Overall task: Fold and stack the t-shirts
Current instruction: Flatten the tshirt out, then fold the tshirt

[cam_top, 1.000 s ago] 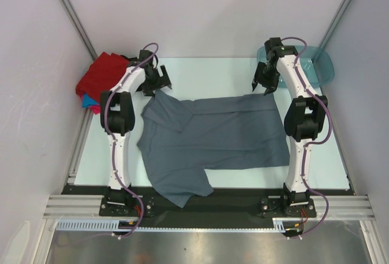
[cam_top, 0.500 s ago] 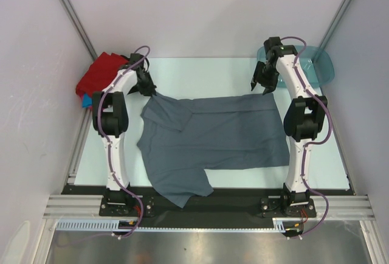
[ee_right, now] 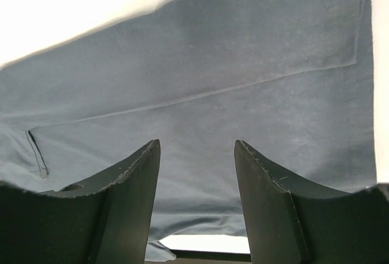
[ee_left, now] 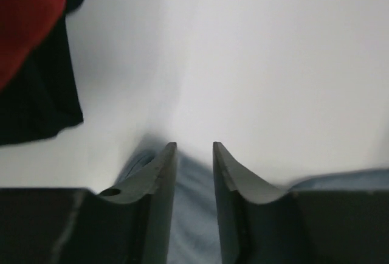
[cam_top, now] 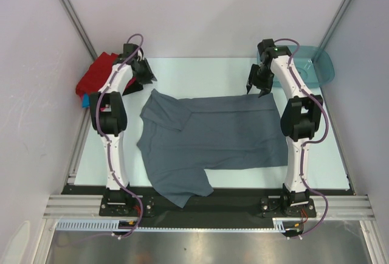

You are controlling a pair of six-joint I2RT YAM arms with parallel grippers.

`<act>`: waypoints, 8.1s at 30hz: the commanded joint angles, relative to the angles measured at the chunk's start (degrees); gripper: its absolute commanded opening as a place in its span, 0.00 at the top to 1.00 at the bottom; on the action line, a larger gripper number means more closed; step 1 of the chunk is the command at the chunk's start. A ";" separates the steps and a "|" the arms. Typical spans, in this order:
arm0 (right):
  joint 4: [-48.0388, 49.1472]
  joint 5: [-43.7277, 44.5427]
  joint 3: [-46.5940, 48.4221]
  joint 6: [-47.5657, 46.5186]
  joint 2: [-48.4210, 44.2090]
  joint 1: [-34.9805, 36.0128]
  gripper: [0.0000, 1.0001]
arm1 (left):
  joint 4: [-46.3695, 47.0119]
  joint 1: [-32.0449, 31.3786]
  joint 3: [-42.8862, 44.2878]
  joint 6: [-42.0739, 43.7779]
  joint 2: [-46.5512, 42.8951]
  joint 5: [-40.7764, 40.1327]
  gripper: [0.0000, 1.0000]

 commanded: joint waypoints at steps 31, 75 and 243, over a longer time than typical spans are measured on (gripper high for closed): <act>2.92 0.59 -6.12 -2.68 -16.71 0.65 0.21 | -2.80 2.14 -24.07 1.68 -28.11 6.62 0.60; -1.57 -14.00 6.56 7.16 -9.42 -8.49 0.15 | -1.92 4.34 -19.49 -1.05 -23.62 12.34 0.77; 8.19 -12.85 -4.19 -2.60 0.33 13.75 0.08 | -4.81 -6.30 -31.99 0.62 -27.41 10.86 0.00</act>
